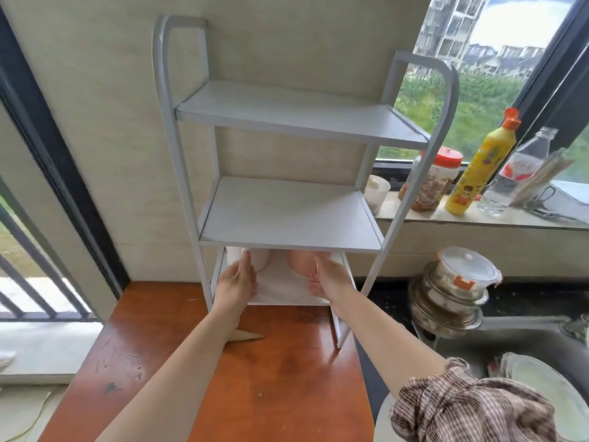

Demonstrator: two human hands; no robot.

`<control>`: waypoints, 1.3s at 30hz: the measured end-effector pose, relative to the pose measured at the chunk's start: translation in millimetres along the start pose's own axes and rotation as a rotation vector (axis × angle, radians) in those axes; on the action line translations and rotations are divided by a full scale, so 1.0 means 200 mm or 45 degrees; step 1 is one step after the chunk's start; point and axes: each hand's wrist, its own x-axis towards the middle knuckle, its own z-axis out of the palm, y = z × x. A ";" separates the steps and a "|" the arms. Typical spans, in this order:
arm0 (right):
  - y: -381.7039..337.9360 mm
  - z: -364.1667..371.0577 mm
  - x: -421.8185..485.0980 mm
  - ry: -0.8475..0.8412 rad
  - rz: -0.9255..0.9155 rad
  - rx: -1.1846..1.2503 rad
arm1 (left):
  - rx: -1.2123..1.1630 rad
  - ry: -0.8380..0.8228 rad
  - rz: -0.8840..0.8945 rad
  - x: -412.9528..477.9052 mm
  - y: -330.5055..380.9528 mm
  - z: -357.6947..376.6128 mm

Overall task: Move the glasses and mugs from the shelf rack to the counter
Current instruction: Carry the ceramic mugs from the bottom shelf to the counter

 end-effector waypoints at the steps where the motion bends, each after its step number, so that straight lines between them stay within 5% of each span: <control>1: 0.02 0.00 -0.01 0.012 0.000 -0.038 | -0.009 -0.002 0.019 -0.02 0.00 -0.02; 11: 0.17 -0.12 -0.25 -0.054 -0.098 0.004 | 0.003 0.075 0.036 -0.34 -0.06 -0.09; 21: 0.32 -0.64 -0.69 -0.074 -0.156 0.036 | 0.003 0.128 0.081 -0.85 -0.13 0.15; 31: 0.79 -1.68 -1.22 0.128 -0.099 0.204 | 0.089 -0.184 -0.025 -1.63 -0.28 0.93; 39: 1.10 -2.60 -1.76 0.567 -0.074 0.254 | 0.144 -0.559 -0.113 -2.33 -0.41 1.75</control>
